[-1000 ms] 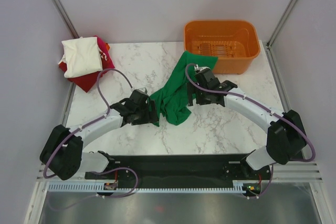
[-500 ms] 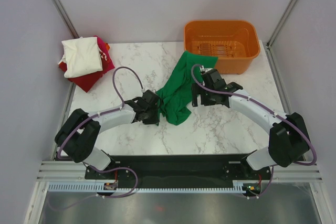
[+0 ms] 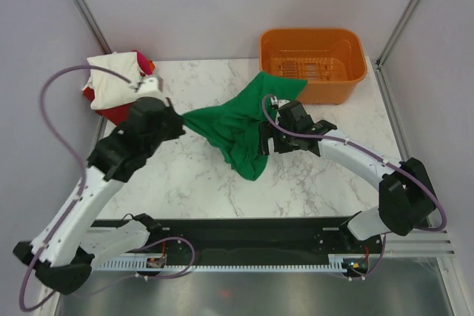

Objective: Fold and stack the t-shirts
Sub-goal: Move the tshirt to the center of the board, then flatten the tshirt out

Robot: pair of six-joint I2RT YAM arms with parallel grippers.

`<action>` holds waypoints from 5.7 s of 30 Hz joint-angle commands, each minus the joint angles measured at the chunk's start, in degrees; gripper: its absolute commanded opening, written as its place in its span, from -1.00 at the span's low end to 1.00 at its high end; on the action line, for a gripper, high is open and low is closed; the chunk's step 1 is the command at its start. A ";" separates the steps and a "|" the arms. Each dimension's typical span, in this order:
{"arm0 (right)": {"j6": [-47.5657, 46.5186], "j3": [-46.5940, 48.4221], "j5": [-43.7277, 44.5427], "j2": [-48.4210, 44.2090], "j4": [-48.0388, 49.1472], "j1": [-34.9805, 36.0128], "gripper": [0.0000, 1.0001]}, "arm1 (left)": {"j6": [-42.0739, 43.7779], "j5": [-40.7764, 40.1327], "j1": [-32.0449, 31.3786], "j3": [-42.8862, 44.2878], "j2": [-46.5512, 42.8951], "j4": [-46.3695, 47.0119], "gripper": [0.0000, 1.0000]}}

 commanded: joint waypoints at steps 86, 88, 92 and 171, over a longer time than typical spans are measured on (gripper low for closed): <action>-5.45 51.21 28.04 41.89 8.04 14.08 -1.00 | 7.79 2.00 14.12 -17.36 -26.48 -4.43 -0.96; -4.40 44.29 27.95 37.58 10.67 14.08 -1.00 | 7.79 2.00 14.21 -17.36 -26.57 -4.43 -0.95; -3.52 41.43 17.54 36.77 11.13 14.08 -0.23 | 7.70 1.83 14.21 -17.36 -26.75 -4.43 -0.96; 36.38 -25.98 26.97 -35.17 -11.38 20.92 0.70 | 7.52 1.74 14.12 -17.62 -27.45 -4.35 -0.95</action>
